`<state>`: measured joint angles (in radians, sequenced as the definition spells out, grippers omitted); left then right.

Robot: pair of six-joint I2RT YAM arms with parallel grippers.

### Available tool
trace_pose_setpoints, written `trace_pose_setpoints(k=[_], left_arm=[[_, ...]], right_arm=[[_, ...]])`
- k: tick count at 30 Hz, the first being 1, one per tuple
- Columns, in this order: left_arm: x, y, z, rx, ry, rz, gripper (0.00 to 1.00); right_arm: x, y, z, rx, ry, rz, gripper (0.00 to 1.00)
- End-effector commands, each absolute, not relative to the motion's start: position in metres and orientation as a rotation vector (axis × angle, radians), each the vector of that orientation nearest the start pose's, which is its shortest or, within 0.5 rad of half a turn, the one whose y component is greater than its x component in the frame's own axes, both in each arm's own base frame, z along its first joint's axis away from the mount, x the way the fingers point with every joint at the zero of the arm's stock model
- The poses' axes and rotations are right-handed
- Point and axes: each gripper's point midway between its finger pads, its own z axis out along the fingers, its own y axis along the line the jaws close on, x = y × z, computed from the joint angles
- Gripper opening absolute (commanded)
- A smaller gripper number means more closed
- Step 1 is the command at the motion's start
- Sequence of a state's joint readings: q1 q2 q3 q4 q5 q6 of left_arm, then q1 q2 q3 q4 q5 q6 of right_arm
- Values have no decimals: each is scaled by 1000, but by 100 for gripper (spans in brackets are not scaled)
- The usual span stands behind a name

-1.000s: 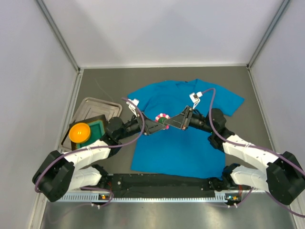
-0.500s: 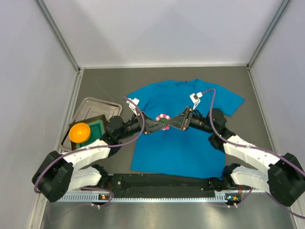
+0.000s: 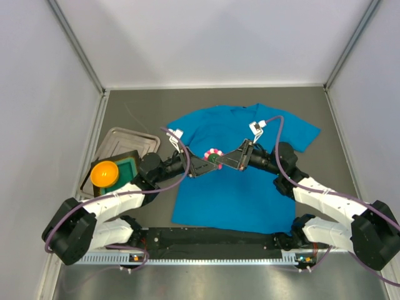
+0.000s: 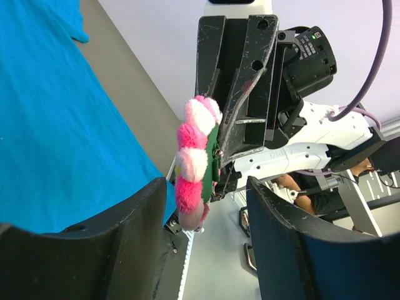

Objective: Remove the brooch from the garment

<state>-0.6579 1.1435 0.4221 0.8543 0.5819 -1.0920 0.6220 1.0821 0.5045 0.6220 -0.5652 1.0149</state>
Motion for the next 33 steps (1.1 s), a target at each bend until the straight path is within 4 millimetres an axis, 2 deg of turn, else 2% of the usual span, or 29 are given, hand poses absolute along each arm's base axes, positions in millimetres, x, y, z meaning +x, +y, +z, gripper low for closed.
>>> trace_pose_setpoints(k=[1, 15, 18, 29, 33], left_arm=[[178, -303, 261, 253, 1641, -1808, 59], [184, -307, 264, 227, 1625, -1833, 55], [184, -306, 265, 226, 1621, -1831, 51], [172, -306, 269, 286, 1594, -1884, 46], [169, -308, 269, 314, 1596, -1907, 39]], right_arm=[[197, 303, 278, -235, 1696, 1708, 0], [196, 302, 278, -242, 1696, 1703, 0], [195, 303, 277, -252, 1697, 1708, 0], [189, 304, 277, -299, 1686, 1727, 0], [187, 305, 279, -331, 1671, 1743, 0]])
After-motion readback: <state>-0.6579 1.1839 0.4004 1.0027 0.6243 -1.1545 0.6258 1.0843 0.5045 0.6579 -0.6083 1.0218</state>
